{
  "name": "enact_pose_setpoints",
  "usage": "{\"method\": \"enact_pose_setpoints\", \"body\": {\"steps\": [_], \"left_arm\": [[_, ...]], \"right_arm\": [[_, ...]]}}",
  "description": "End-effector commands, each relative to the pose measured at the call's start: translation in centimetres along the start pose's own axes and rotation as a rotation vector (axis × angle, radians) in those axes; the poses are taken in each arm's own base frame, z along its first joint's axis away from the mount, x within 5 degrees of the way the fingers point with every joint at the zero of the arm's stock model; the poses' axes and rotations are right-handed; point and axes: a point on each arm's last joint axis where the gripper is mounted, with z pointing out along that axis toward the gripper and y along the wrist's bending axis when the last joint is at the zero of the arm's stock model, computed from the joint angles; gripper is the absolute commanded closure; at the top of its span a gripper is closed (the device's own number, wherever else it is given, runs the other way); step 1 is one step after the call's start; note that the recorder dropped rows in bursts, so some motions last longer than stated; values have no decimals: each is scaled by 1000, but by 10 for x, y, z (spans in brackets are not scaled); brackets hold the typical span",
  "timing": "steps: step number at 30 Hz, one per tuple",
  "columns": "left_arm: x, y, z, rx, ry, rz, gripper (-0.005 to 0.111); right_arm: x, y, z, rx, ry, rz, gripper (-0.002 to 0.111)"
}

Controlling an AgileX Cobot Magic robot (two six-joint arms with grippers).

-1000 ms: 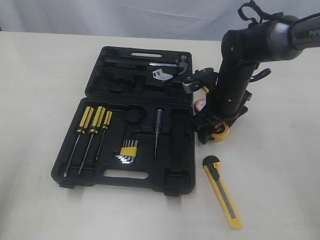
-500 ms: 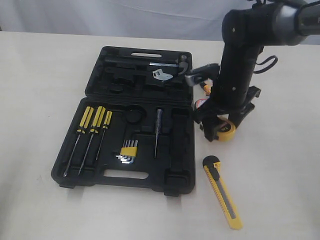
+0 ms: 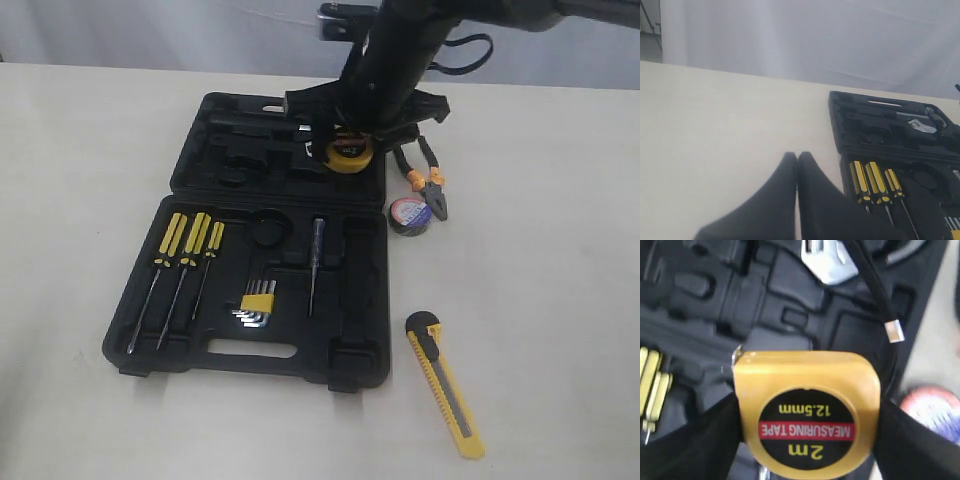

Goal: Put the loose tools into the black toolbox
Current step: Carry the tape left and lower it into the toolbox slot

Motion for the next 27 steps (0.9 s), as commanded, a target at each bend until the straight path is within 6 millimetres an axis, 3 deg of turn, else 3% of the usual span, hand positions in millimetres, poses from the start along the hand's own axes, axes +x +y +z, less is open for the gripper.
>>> {"method": "enact_pose_setpoints", "body": {"steps": [1, 3, 8, 18, 21, 27], "left_arm": [[-1, 0, 0, 4, 1, 6, 107], [-1, 0, 0, 4, 1, 6, 107], [-1, 0, 0, 4, 1, 6, 107], [-1, 0, 0, 4, 1, 6, 107], [-1, 0, 0, 4, 1, 6, 107], [-2, 0, 0, 5, -1, 6, 107]], "right_arm": [[-15, -1, 28, 45, -62, 35, 108], [-18, -6, 45, 99, -77, 55, 108], [-15, -14, 66, 165, -72, 83, 108], [-10, -16, 78, 178, -36, 139, 105], [-8, -17, 78, 185, -14, 144, 94], [-6, -16, 78, 185, 14, 159, 48]]}}
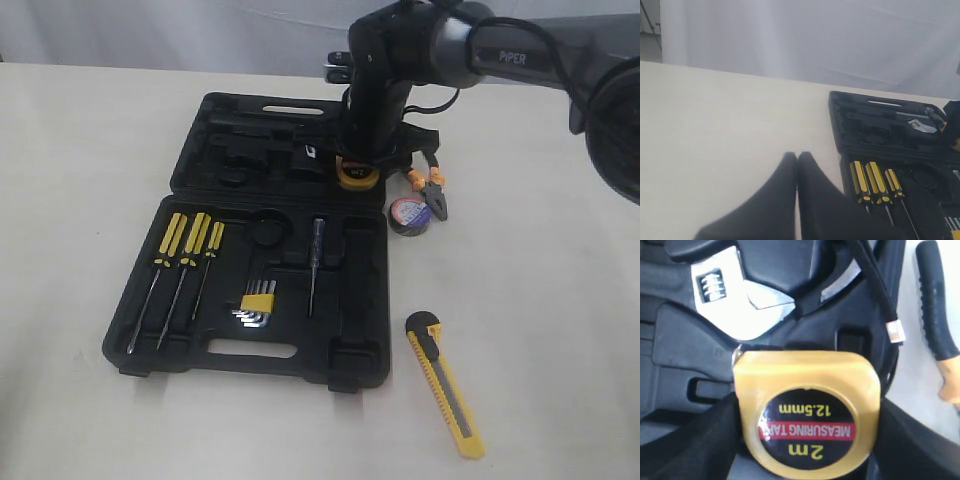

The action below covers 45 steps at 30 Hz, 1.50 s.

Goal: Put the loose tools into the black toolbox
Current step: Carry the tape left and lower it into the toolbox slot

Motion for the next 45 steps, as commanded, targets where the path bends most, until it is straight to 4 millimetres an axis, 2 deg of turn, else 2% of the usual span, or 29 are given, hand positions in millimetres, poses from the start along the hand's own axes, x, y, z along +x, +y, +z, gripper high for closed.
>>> {"method": "enact_pose_setpoints", "body": {"steps": [1, 5, 10, 20, 21, 24, 27, 32, 38, 45], "left_arm": [[-2, 0, 0, 5, -1, 6, 107], [-2, 0, 0, 5, -1, 6, 107], [-2, 0, 0, 5, -1, 6, 107], [-2, 0, 0, 5, -1, 6, 107], [-2, 0, 0, 5, -1, 6, 107], [-2, 0, 0, 5, -1, 6, 107], [-2, 0, 0, 5, -1, 6, 107], [-1, 0, 0, 4, 1, 6, 107], [-1, 0, 0, 4, 1, 6, 107], [-1, 0, 0, 4, 1, 6, 107]], "right_arm": [[3, 1, 1, 2, 34, 18, 43], [3, 1, 1, 0, 35, 20, 30], [3, 1, -1, -2, 31, 20, 29], [-18, 3, -57, -40, -65, 11, 31], [-18, 3, -61, -43, -71, 2, 33], [-18, 2, -64, -31, -71, -37, 59], [-18, -3, -61, 17, -79, -125, 107], [-14, -10, -51, 70, -87, -182, 109], [-8, -8, -34, 39, -119, -238, 109], [6, -8, 10, 56, -26, -270, 109]]}}
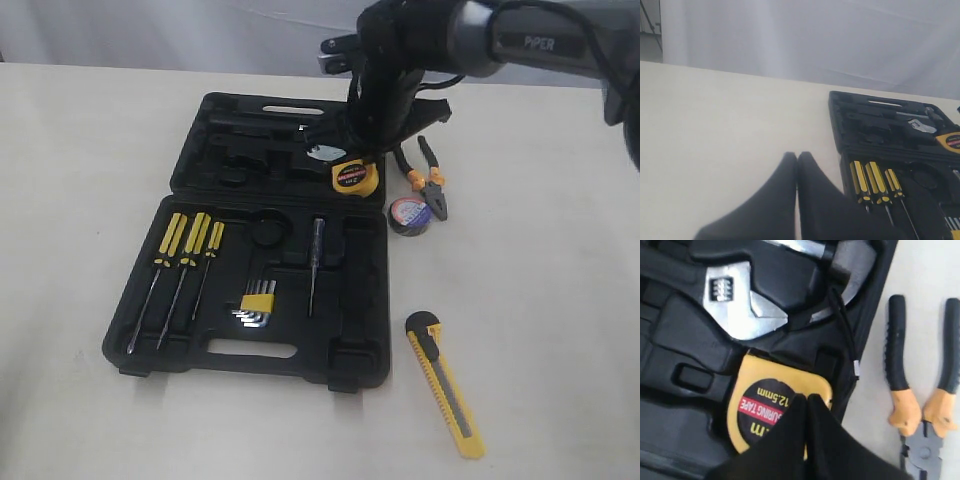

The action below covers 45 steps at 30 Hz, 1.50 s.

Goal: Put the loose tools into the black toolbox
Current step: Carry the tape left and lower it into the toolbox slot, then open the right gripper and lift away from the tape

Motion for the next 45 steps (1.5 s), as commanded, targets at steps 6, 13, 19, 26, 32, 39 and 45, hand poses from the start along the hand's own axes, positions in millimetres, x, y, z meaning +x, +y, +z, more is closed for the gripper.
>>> {"method": "enact_pose_setpoints", "body": {"steps": [6, 13, 19, 26, 32, 39, 45], "left_arm": [[-1, 0, 0, 4, 1, 6, 107], [-1, 0, 0, 4, 1, 6, 107], [-2, 0, 0, 5, -1, 6, 107], [-2, 0, 0, 5, -1, 6, 107], [-2, 0, 0, 5, -1, 6, 107], [-2, 0, 0, 5, -1, 6, 107], [-2, 0, 0, 5, -1, 6, 107]], "right_arm": [[13, 4, 35, 4, 67, -24, 109], [2, 1, 9, -8, 6, -28, 109], [1, 2, 9, -17, -6, -30, 109], [10, 8, 32, -16, 41, -52, 109], [2, 5, 10, -23, -1, -47, 109], [-6, -6, -51, -8, -22, -53, 109], [-1, -19, -107, -3, -52, -58, 109]]}}
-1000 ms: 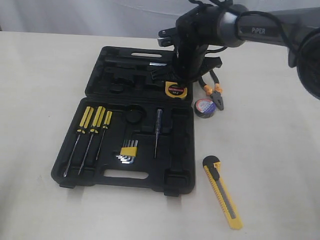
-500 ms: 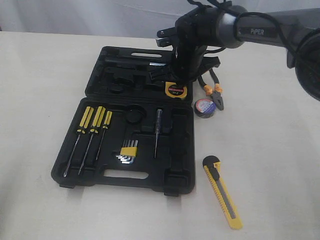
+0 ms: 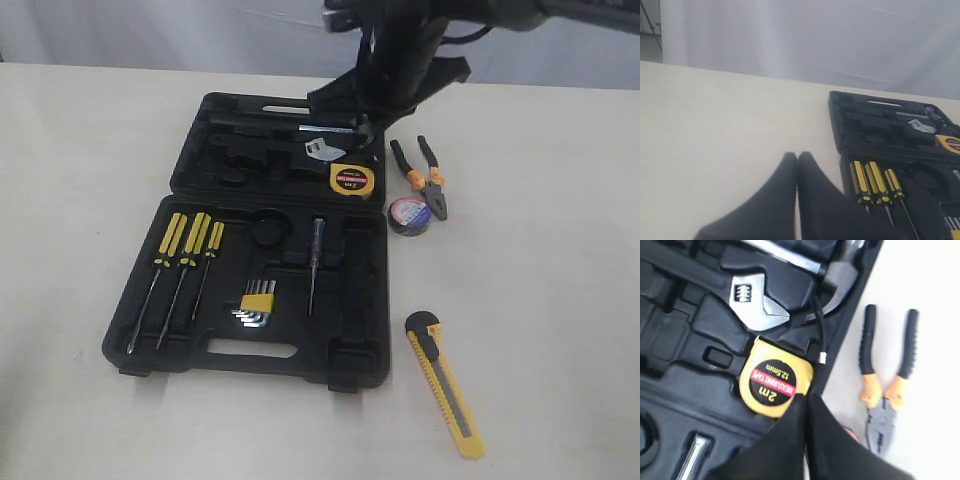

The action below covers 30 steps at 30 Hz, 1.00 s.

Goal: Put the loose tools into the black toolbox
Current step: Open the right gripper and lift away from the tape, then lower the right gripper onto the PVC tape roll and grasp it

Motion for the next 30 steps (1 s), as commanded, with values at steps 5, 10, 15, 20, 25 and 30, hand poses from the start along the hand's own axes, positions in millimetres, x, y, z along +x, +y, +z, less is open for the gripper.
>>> {"method": "enact_pose_setpoints", "body": {"steps": [5, 10, 15, 20, 25, 30], "left_arm": [[-1, 0, 0, 4, 1, 6, 107], [-1, 0, 0, 4, 1, 6, 107], [-1, 0, 0, 4, 1, 6, 107], [-1, 0, 0, 4, 1, 6, 107], [-1, 0, 0, 4, 1, 6, 107], [-1, -1, 0, 7, 1, -3, 107]], "right_arm": [[46, -26, -60, 28, 28, -26, 109], [85, -36, -62, 7, 3, -27, 109], [106, -33, -33, -11, 84, -17, 109], [99, -29, -11, -17, 103, -31, 109], [80, -39, 6, -222, 142, -8, 109], [69, -57, 19, -232, 125, -90, 109]]}}
